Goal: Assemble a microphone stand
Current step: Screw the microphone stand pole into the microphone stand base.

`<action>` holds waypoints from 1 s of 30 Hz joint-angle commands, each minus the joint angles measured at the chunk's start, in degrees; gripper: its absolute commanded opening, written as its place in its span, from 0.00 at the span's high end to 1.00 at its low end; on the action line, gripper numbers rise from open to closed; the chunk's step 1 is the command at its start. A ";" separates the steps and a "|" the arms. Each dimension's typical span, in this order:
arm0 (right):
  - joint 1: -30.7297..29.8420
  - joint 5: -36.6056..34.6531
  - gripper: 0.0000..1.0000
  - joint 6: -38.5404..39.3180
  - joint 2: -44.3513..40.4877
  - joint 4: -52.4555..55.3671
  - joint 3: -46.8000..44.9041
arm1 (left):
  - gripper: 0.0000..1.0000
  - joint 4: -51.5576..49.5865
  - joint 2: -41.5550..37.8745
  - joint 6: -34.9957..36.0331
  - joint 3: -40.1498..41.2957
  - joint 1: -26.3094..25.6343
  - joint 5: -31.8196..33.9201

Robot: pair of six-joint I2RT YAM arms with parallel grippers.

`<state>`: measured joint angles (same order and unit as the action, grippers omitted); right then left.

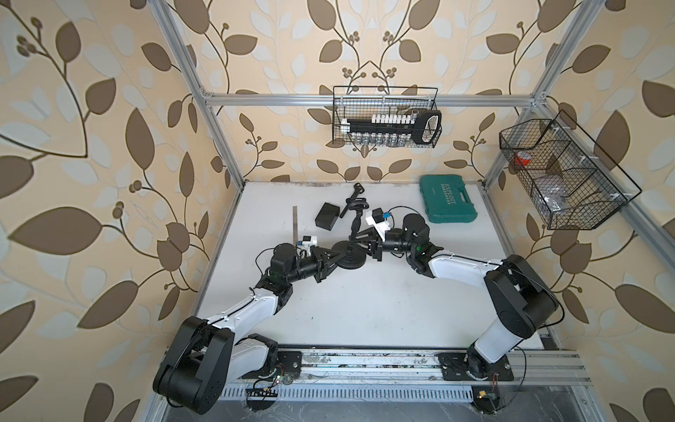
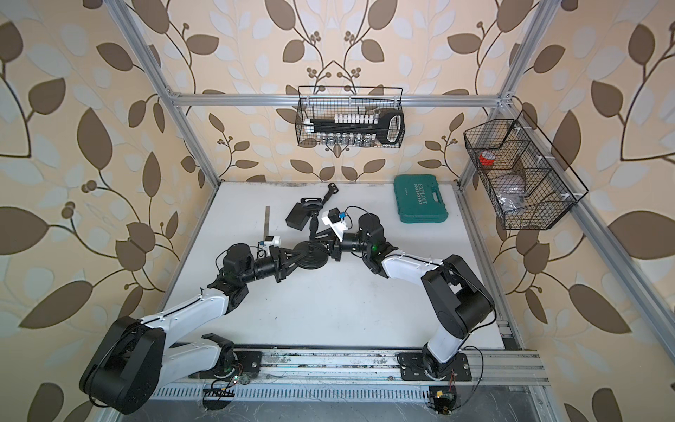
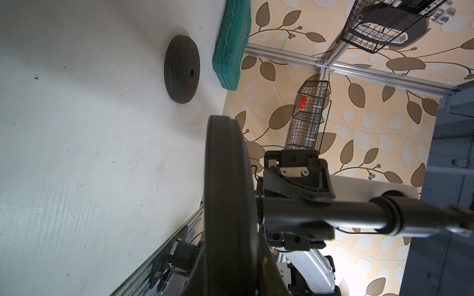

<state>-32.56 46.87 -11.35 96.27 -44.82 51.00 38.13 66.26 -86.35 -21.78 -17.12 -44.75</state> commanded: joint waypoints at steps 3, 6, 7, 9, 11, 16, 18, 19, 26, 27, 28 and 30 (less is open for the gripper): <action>-0.71 -4.25 1.00 -3.12 1.46 -8.21 -2.59 | 1.00 7.78 -0.10 -0.12 -3.09 0.51 -0.45; -1.69 -8.62 1.00 -2.97 0.82 -8.61 -4.32 | 1.00 8.77 0.34 -0.41 -3.00 0.51 -0.34; -2.10 -11.24 1.00 -2.97 0.31 -8.62 -5.19 | 1.00 9.01 0.36 -0.53 -2.96 0.51 -0.27; -3.45 -16.94 1.00 -3.26 -0.67 -7.87 -6.88 | 1.00 9.46 0.45 -0.51 -2.74 0.68 -0.17; -5.51 -25.16 1.00 -3.66 -2.14 -3.60 -7.74 | 1.00 9.77 0.58 -0.40 -2.66 0.78 -0.16; -14.57 -51.76 1.00 -3.24 -4.89 10.63 -6.84 | 1.00 10.59 1.06 -0.57 -2.66 1.22 -0.53; -18.11 -61.31 1.00 -3.12 -4.99 15.52 -5.36 | 1.00 10.82 1.15 -0.63 -2.65 1.37 -0.60; -19.38 -65.04 1.00 -3.75 -4.95 17.48 -4.70 | 1.00 10.78 1.15 -0.62 -2.58 1.47 -0.53; -20.98 -65.14 0.88 -3.98 -6.79 19.45 -3.48 | 1.00 11.02 0.89 -0.70 -2.13 2.44 -0.86; -20.36 -61.84 0.71 -3.54 -7.24 19.58 -3.49 | 1.00 10.77 0.89 -0.54 -2.13 2.61 -0.95; -19.31 -57.19 0.58 -2.86 -8.09 19.17 -3.90 | 1.00 10.50 0.83 -0.37 -2.13 2.75 -1.04; -17.10 -48.53 0.43 -2.00 -10.07 17.10 -5.42 | 1.00 9.72 0.80 0.02 -2.02 3.02 -1.17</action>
<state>-51.88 -11.14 -14.85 88.49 -30.52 47.22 39.38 69.01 -87.18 -21.87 -15.18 -44.60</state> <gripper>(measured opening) 0.525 0.204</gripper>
